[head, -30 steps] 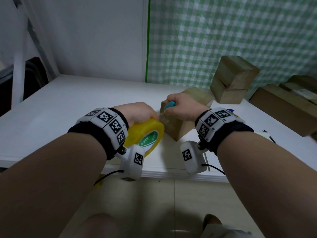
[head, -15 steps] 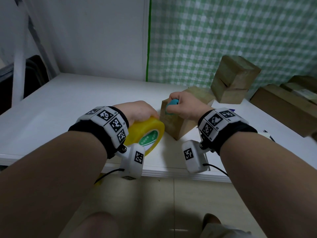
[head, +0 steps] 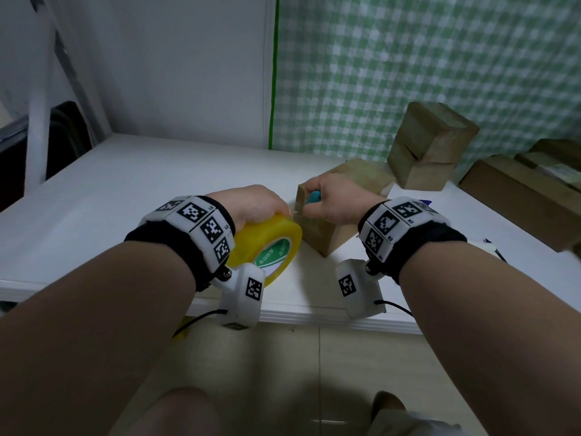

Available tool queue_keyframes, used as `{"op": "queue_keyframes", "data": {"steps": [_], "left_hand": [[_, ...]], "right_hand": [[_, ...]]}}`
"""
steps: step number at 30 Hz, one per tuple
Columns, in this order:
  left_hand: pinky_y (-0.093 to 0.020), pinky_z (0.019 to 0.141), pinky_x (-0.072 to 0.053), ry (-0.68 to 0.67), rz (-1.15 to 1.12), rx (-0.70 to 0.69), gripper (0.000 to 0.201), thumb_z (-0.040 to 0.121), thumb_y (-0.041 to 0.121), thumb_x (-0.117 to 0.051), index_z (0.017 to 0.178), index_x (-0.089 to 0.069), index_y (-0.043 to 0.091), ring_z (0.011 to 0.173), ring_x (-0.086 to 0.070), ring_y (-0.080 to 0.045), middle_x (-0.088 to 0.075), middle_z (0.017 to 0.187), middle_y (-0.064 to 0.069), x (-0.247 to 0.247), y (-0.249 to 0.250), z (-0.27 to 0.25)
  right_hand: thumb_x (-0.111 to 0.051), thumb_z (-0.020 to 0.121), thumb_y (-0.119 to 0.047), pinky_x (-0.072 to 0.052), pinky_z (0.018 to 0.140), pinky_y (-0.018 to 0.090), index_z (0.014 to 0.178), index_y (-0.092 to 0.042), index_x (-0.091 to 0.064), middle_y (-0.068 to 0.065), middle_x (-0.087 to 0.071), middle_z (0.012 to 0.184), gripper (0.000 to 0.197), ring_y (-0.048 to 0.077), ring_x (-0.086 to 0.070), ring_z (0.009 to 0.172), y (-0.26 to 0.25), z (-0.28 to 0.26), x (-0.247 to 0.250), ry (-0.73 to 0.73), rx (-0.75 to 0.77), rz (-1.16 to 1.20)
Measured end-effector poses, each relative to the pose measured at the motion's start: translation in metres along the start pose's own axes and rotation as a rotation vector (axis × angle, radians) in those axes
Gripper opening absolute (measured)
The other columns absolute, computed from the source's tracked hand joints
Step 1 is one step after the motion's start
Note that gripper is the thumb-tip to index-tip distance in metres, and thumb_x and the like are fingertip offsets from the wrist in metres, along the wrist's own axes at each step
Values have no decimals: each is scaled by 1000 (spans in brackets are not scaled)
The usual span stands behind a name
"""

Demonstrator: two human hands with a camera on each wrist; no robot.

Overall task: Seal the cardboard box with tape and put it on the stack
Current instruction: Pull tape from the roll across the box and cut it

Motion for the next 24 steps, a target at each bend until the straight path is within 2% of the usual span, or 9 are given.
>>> {"op": "queue_keyframes", "data": {"steps": [2,5,9,14,16,18,20,24], "left_hand": [[-42,89,-48,-6,17,0,34,90,31,-56,120,-59,16,100,-55,-31,-58,106,-10,0,0,0],[-45,97,-46,-25,33,-7,33,93,31,-53,123,-56,18,111,-52,-33,-54,111,-10,1,-2,1],[-50,101,-44,-64,49,-21,25,93,33,-51,116,-57,25,113,-51,-34,-55,120,-11,4,-6,5],[-49,99,-46,-82,104,2,25,92,33,-51,116,-58,28,111,-52,-35,-55,120,-10,15,-14,3],[-49,99,-46,-34,137,5,24,93,31,-51,115,-59,26,112,-52,-34,-55,126,-10,21,-19,3],[-46,100,-44,73,156,-15,31,95,28,-49,123,-57,18,112,-50,-33,-53,131,-12,28,-21,2],[-41,99,-42,207,133,-33,36,95,24,-48,128,-54,9,114,-50,-35,-52,133,-16,34,-21,0],[-33,96,-40,429,270,-95,35,93,22,-47,123,-57,6,120,-49,-34,-52,132,-17,41,-21,7]], "right_hand": [[-61,84,-24,-49,77,33,102,-10,-68,12,-66,104,24,25,-60,95,1,0,-1,-8,-5,-3],[-62,84,-25,-50,78,33,101,-10,-68,10,-66,103,24,23,-60,94,0,0,0,-17,-7,1],[-62,83,-23,-43,70,30,98,-9,-68,8,-62,93,22,20,-55,85,-1,-1,0,-20,1,24],[-62,83,-24,-41,65,23,101,-12,-66,4,-60,95,22,18,-55,86,5,0,0,-14,-21,70],[-62,82,-23,-38,56,21,84,-17,-61,0,-55,83,6,16,-51,76,7,-1,0,-10,-40,125],[-62,81,-21,-37,54,22,73,-16,-54,0,-50,73,12,14,-47,67,6,-3,1,0,-65,207],[-60,82,-19,-36,52,22,69,-14,-51,0,-46,68,16,12,-43,61,6,-5,2,17,-87,298],[-57,85,-15,-35,53,21,63,-18,-48,-1,-46,63,24,11,-43,57,8,-8,0,47,-130,465]]}}
Point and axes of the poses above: each hand's wrist, its own z-axis towards the middle knuckle, its own x-axis out of the back of the hand, y = z × x, the point moved 3 cm from there along z, towards the middle knuckle
